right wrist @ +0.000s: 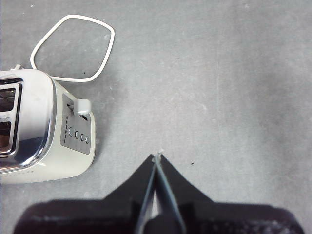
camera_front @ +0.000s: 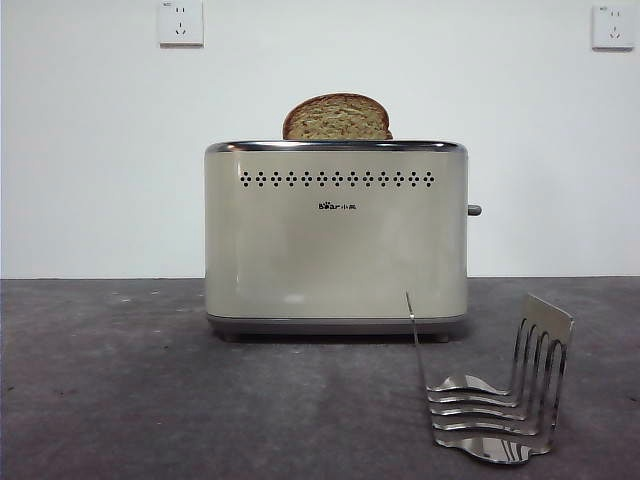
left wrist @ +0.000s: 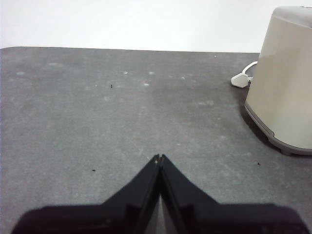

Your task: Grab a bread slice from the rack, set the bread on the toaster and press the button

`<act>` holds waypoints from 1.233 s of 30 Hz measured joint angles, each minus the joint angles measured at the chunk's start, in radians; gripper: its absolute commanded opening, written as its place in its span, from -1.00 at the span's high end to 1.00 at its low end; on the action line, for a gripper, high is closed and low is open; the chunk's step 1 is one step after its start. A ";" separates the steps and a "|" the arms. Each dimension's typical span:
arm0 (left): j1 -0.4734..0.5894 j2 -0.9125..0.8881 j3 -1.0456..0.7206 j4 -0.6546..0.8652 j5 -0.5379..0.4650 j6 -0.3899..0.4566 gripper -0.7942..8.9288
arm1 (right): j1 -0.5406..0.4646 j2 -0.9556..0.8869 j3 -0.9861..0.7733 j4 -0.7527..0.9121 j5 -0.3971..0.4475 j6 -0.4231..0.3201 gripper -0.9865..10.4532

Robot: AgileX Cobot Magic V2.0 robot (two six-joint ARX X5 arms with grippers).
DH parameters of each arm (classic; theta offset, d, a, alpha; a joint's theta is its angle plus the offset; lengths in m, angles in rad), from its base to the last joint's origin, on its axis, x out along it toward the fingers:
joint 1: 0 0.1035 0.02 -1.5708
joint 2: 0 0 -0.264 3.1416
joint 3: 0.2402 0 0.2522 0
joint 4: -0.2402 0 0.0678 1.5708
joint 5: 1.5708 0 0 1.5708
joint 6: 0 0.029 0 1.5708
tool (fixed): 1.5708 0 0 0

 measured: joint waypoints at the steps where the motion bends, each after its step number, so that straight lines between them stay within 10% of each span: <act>1: 0.000 0.004 0.000 0.000 0.000 -0.002 0.84 | 0.000 0.000 0.000 0.000 0.000 0.000 0.83; 20: 0.000 0.054 0.000 0.004 0.000 -0.003 0.84 | -0.006 -0.051 -0.098 0.111 0.112 0.000 0.83; 26: 0.000 0.058 0.000 0.005 0.000 -0.003 0.84 | -0.006 -0.420 -0.509 0.527 0.103 0.000 0.83; 30: 0.000 0.060 0.000 0.005 0.000 -0.003 0.84 | -0.006 -0.676 -0.858 0.833 0.245 -0.006 0.83; 33: 0.000 0.060 0.000 0.005 0.000 -0.003 0.84 | -0.007 -0.835 -1.107 0.911 0.375 -0.020 0.83; 37: 0.000 0.062 0.000 0.005 0.000 -0.003 0.84 | -0.006 -1.051 -1.372 0.908 0.330 -0.043 0.83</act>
